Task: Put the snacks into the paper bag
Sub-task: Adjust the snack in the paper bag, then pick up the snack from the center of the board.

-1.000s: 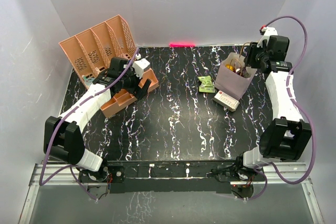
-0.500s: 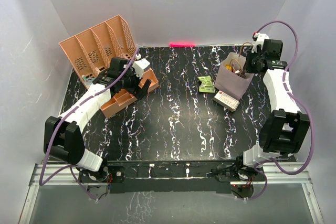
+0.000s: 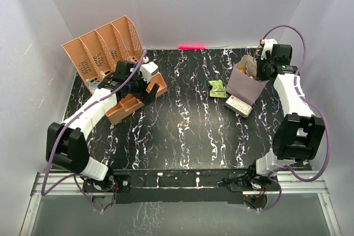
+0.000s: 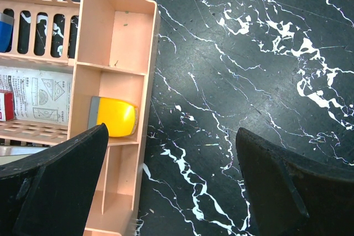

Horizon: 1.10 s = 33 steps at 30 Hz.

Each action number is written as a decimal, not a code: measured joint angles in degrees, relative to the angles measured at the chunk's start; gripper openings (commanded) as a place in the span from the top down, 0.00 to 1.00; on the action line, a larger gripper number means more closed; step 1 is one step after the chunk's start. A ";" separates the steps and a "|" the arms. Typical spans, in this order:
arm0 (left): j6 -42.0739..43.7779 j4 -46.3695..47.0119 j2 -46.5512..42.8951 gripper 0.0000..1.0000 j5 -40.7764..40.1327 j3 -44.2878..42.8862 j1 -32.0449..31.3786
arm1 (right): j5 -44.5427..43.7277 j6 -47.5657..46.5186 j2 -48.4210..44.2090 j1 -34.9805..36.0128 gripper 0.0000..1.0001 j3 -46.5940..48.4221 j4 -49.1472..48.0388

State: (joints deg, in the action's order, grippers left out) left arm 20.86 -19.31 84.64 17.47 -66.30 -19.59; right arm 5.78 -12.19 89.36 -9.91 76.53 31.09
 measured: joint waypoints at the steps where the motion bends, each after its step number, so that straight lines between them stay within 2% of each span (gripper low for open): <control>1: -0.02 0.00 0.00 0.02 0.00 0.00 0.00 | 0.15 -0.35 0.00 0.02 0.70 0.39 0.42; 9: -0.61 0.00 0.02 0.02 -0.07 0.00 0.00 | 4.70 -2.58 -0.37 0.02 0.43 7.98 4.02; 13: -1.62 0.04 0.09 0.02 -0.92 0.00 -0.02 | 7.54 -3.19 -1.27 0.04 0.34 12.63 7.28; 20: -3.67 0.07 0.13 0.02 -4.24 -0.04 0.00 | 14.05 -3.98 -3.34 0.59 0.25 21.20 11.89; 25: -4.68 0.46 0.13 0.02 -5.99 -0.04 0.31 | 19.21 -4.09 -5.33 2.95 0.25 24.94 12.83; 29: -5.29 1.16 0.02 0.02 -6.84 -0.04 1.20 | 21.09 -4.63 -5.60 9.38 0.25 26.58 12.81; 33: -5.46 1.33 -0.15 0.02 -7.17 -0.04 1.81 | 19.19 -7.10 -4.76 19.04 0.24 25.83 12.85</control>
State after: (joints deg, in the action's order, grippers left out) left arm 15.40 -17.98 84.49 10.31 -66.35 -17.78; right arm 24.97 -19.29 84.60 9.13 102.37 43.94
